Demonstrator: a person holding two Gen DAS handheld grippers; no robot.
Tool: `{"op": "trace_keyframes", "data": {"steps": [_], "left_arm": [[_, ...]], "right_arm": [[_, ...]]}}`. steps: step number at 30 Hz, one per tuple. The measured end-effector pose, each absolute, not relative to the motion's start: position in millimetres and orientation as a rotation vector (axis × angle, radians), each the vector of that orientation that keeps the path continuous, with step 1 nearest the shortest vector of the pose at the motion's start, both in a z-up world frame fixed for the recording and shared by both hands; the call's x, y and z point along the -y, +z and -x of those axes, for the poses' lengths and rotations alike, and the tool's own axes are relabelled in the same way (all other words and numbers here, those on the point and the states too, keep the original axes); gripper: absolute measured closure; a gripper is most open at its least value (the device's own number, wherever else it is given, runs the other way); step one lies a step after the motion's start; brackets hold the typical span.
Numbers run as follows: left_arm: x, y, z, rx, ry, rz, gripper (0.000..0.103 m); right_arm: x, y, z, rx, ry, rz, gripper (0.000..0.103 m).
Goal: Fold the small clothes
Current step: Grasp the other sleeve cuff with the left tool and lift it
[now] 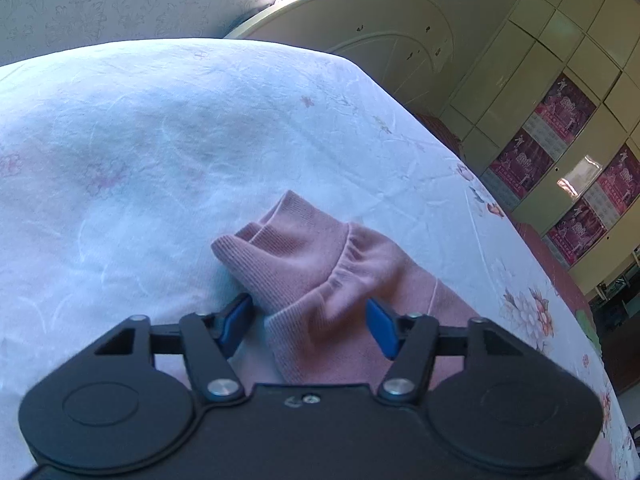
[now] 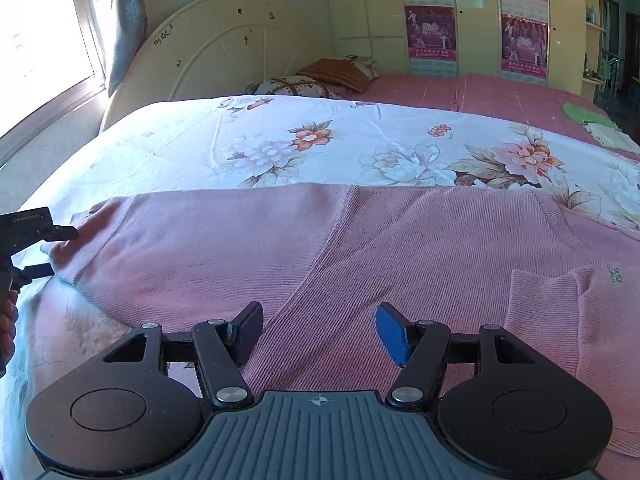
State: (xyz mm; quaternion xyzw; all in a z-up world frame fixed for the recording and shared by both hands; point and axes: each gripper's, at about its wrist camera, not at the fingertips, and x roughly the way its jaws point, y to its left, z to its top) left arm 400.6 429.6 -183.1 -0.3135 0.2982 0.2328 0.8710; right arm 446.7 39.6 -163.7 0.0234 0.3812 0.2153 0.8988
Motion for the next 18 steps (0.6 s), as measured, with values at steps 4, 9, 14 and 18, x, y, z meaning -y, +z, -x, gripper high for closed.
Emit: {"op": "trace_keyframes", "data": {"steps": [4, 9, 14, 18], "left_arm": [[-430.3, -185.0, -399.4, -0.603, 0.503, 0.652, 0.082], [-415.3, -169.9, -396.1, -0.558, 0.467, 0.641, 0.089], [-364.1, -121.6, -403.7, -0.497, 0.287, 0.538, 0.091], [-298.4, -87.0, -411.0, -0.479, 0.098, 0.482, 0.091]], "right_arm": [[-43.2, -165.9, -448.6, -0.784, 0.441, -0.023, 0.040], [-45.6, -175.7, -449.4, -0.818, 0.420, 0.019, 0.040], [-45.7, -185.2, -449.2, -0.834, 0.431, 0.048, 0.040], [-19.6, -162.2, -445.8, -0.783, 0.424, -0.087, 0.040]]}}
